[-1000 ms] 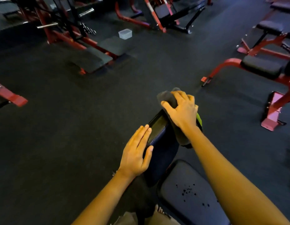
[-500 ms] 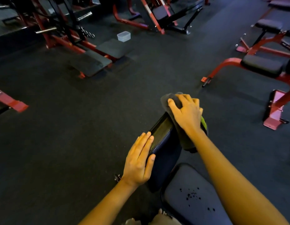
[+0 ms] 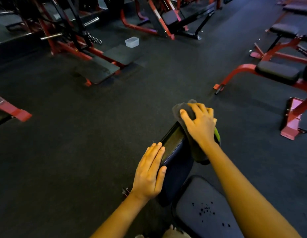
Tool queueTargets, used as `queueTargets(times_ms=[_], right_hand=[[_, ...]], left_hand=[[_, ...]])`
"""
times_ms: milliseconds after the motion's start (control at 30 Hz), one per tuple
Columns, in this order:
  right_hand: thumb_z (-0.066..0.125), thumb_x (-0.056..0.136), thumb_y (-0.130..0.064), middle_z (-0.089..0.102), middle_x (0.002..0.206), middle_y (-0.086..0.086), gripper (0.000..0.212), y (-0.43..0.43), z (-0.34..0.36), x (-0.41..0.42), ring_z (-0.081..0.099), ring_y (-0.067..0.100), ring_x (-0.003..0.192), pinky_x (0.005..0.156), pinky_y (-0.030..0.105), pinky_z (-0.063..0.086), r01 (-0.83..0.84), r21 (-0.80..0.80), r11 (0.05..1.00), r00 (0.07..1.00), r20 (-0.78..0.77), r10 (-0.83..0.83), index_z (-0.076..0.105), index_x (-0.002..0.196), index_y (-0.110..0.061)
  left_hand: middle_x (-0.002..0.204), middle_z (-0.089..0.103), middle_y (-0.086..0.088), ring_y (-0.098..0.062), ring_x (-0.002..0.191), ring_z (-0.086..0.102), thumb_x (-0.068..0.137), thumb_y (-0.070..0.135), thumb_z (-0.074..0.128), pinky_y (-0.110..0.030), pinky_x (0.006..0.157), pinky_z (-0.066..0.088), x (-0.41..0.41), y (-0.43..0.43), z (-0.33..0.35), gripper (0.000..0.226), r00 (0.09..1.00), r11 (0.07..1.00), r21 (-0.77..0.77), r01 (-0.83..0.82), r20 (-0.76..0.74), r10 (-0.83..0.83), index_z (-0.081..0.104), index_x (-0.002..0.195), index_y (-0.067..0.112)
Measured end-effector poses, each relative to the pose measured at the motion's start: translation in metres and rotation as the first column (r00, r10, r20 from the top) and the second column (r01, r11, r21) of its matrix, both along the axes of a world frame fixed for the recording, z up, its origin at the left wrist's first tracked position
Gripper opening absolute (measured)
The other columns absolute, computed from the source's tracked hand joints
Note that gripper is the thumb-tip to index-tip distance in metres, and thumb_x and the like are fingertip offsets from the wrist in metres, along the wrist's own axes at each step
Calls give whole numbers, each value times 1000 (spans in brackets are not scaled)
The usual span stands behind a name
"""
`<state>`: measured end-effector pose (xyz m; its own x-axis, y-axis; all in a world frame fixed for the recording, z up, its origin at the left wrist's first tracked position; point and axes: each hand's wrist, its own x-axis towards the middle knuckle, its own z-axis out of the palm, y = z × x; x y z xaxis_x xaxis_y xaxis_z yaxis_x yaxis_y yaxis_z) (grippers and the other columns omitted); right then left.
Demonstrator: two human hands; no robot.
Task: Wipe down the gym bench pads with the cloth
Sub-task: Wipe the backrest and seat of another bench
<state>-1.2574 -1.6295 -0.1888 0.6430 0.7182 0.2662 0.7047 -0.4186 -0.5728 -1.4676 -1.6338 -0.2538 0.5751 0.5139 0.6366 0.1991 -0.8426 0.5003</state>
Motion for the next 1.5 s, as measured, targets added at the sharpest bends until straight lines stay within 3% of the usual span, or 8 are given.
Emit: queueTargets(times_ms=[133,400,667,933,1100,1167,1333,1500], right_hand=[[41,89,-58,52,134,-2,52,-11,-2,-24,39,30,122,94,51,33,19,3,1000,995,99,-19,62,122,-24],[51,84,-52,62,122,-2,43,-34,-12,-59,47,29,112,86,48,38,-186,152,971,957,252,144,71,107,-22],[37,84,-59,56,130,0,57,-15,-2,-37,43,32,118,91,52,36,7,29,1000,991,132,-11,65,118,-23],[49,83,-53,62,121,-1,45,-27,-10,-50,45,30,112,83,48,38,-140,117,983,963,247,108,70,107,-22],[48,93,-52,48,136,0,43,-2,4,-7,35,29,124,97,50,31,5,-68,998,999,35,-3,58,125,-25],[45,92,-54,46,138,0,46,-6,3,-14,34,30,125,97,51,30,5,-88,996,997,80,2,57,127,-25],[47,84,-53,59,126,-1,44,-36,-13,-72,43,30,116,88,52,38,-114,100,988,968,234,88,68,111,-24],[49,84,-53,61,121,-1,44,-26,-11,-42,47,31,110,84,48,38,-177,108,978,955,259,144,70,108,-22]], left_hand=[[143,40,-10,-24,137,35,102,30,30,-36,114,27,0,1,-1,45,1000,1000,21,-8,-13,8,41,134,1],[135,50,-12,-23,133,42,101,23,34,-38,110,34,-3,1,-11,38,1000,977,215,8,-22,-3,48,128,1],[133,53,-13,-24,131,44,101,23,33,-36,110,34,-3,-1,-8,38,1000,983,185,-4,-24,9,47,130,2],[137,47,-9,-22,134,40,101,23,32,-37,111,33,-2,-1,-8,39,1000,985,172,6,-17,-3,47,130,1],[135,51,-12,-24,132,43,102,23,32,-37,110,34,-2,-1,-8,39,1000,986,165,-5,-19,8,47,130,2],[136,50,-10,-24,132,44,102,24,31,-36,110,34,-2,-1,-8,39,1000,987,163,-11,-12,13,47,130,2],[138,45,-7,-22,134,40,102,24,31,-37,111,32,-2,-1,-7,39,1000,985,174,-20,-7,22,46,130,2],[139,45,-7,-24,133,42,101,22,33,-37,111,32,-2,-2,-6,38,999,985,171,-29,-18,33,46,131,2]])
